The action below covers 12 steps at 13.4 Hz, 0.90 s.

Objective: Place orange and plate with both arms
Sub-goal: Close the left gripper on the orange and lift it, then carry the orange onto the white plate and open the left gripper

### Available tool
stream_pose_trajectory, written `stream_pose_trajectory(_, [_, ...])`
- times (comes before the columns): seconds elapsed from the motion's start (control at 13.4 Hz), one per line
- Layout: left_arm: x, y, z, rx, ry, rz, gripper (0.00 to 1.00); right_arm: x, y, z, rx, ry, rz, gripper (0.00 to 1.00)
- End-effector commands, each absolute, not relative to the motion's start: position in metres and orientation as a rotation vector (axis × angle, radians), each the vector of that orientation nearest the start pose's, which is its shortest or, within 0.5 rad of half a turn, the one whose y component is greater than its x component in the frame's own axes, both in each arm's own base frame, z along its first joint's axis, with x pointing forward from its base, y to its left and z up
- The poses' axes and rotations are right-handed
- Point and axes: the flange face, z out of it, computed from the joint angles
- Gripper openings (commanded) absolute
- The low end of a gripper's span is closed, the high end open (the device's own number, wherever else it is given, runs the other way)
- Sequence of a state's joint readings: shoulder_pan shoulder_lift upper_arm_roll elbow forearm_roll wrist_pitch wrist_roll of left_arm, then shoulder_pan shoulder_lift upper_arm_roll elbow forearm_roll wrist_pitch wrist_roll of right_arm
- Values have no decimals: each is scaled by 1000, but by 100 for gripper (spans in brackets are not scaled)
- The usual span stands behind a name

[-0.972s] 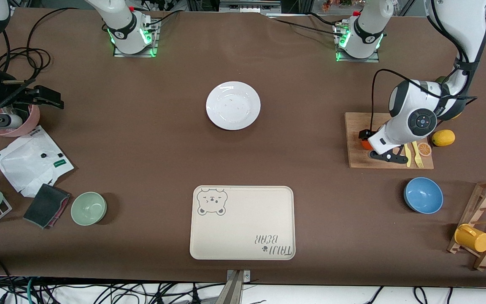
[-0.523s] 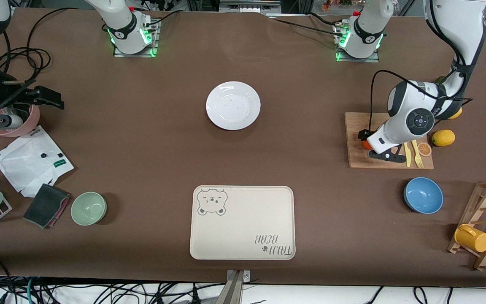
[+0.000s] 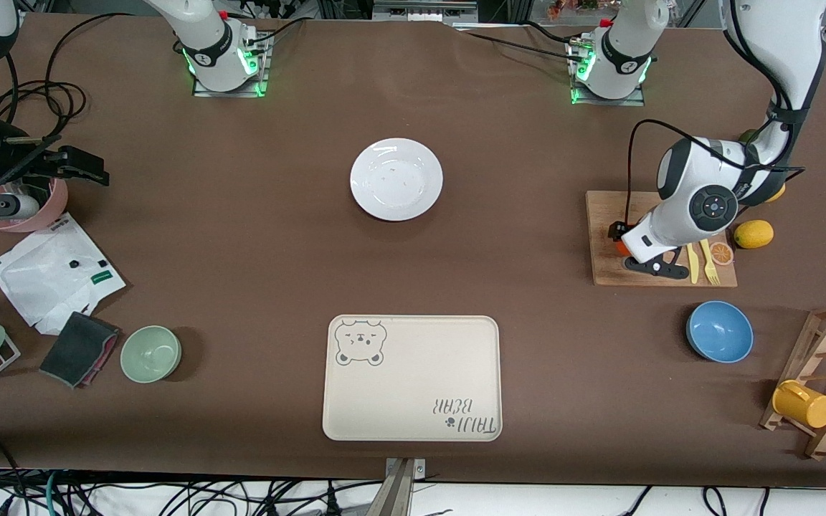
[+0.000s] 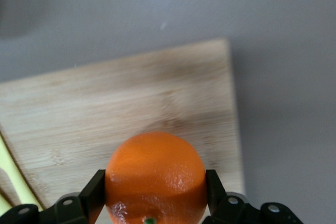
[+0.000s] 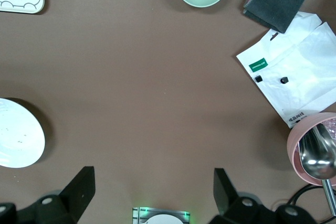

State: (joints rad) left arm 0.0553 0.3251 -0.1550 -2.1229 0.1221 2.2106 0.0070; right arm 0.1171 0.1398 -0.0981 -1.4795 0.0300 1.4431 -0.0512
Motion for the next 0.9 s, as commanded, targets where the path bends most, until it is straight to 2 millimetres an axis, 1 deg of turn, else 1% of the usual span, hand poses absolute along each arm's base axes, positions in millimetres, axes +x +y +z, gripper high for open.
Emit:
stream_pose_trajectory(0.0, [577,-98,315,-3136,264,357,20,579,17,579,-3112,-130,260,100])
stream_pose_trajectory(0.07, [583,-121,335,-3166,224,370,21,579,17,579,-3112,-132,260,100])
stream_pose_trajectory(0.15, [581,-152,347,-3177,196,386,22,579,17,579,-3112,-130,262,100])
stream_pose_trajectory(0.22, [577,-188,353,-3182,151,378,22,579,17,579,-3112,-132,260,100])
stream_pose_trajectory(0.3, [570,-230,355,-3180,66,375,22,579,17,578,-3111,-132,264,100])
stream_pose_trajectory(0.37, [558,-270,352,-3167,-26,382,22,580,18,576,-3112,-132,267,100])
stream_pose_trajectory(0.45, [541,-319,351,-3152,-94,385,22,580,21,575,-3112,-139,267,100])
stream_pose_trajectory(0.52, [526,-357,342,-3136,-152,408,22,580,21,575,-3112,-142,267,100])
stream_pose_trajectory(0.6, [503,-394,325,-3126,-164,469,23,580,24,572,-3111,-148,269,100])
stream_pose_trajectory(0.67, [480,-430,314,-3144,-115,459,22,581,25,570,-3112,-151,262,100])
stream_pose_trajectory(0.75, [464,-455,303,-3165,-95,436,22,582,25,567,-3112,-150,262,100])
stream_pose_trajectory(0.82, [447,-478,289,-3174,-124,434,22,582,25,566,-3111,-150,265,100])
